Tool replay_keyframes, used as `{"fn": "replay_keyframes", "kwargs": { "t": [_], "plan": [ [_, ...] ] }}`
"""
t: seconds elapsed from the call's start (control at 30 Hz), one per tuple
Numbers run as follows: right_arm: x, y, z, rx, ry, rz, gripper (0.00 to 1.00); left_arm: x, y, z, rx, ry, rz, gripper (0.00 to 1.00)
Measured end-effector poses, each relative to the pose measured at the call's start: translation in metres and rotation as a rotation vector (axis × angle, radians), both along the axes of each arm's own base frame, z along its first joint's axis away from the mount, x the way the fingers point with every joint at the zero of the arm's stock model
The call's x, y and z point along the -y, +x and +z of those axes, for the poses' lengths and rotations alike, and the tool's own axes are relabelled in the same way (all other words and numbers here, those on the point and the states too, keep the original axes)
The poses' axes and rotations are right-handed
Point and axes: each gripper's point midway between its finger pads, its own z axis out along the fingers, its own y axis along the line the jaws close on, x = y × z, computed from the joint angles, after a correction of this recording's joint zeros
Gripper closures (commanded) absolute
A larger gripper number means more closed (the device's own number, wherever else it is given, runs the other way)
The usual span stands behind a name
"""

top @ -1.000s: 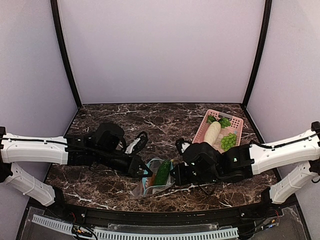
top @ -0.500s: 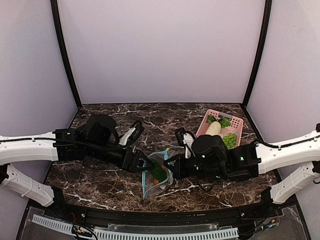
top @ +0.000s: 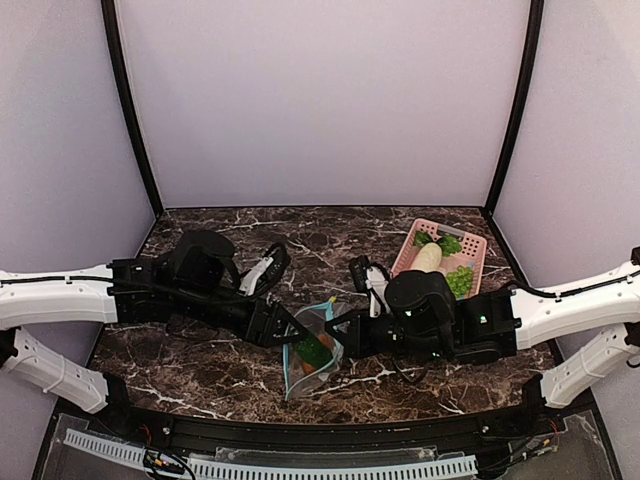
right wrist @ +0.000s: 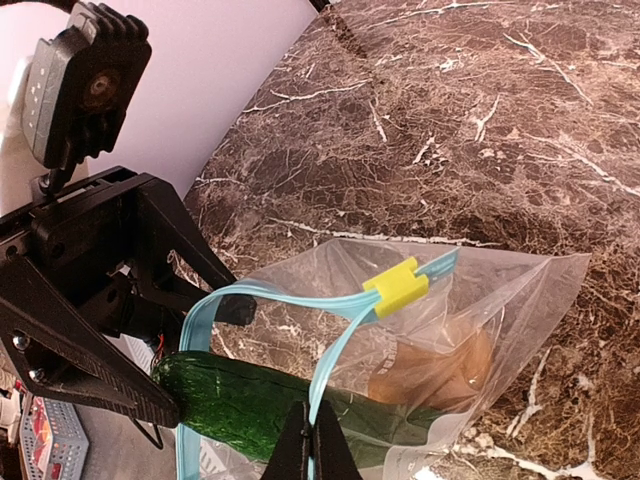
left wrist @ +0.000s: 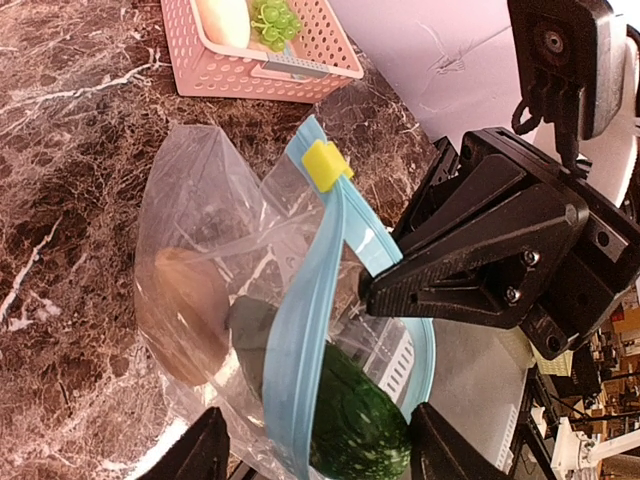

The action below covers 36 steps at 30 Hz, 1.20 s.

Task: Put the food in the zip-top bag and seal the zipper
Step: Adjust the zipper food storage bag at the center of the board.

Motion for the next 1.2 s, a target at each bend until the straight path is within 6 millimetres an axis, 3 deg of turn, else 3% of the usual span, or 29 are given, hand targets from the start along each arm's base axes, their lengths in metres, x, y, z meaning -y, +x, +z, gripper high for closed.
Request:
{"fn": "replay_keyframes", "kwargs": {
  "t": [0.73,1.2],
  "plan": [
    [-0.002,-0.001,0.002,-0.021,0.025,-0.002,1.0,0.008,-0.01,-0.032,-0.029,0.09,0.014,0.79],
    [-0.003,-0.004,-0.009,-0.056,0.016,-0.003,1.0,0.021,-0.019,-0.069,-0.031,0.208,0.024,0.89]
  ]
}}
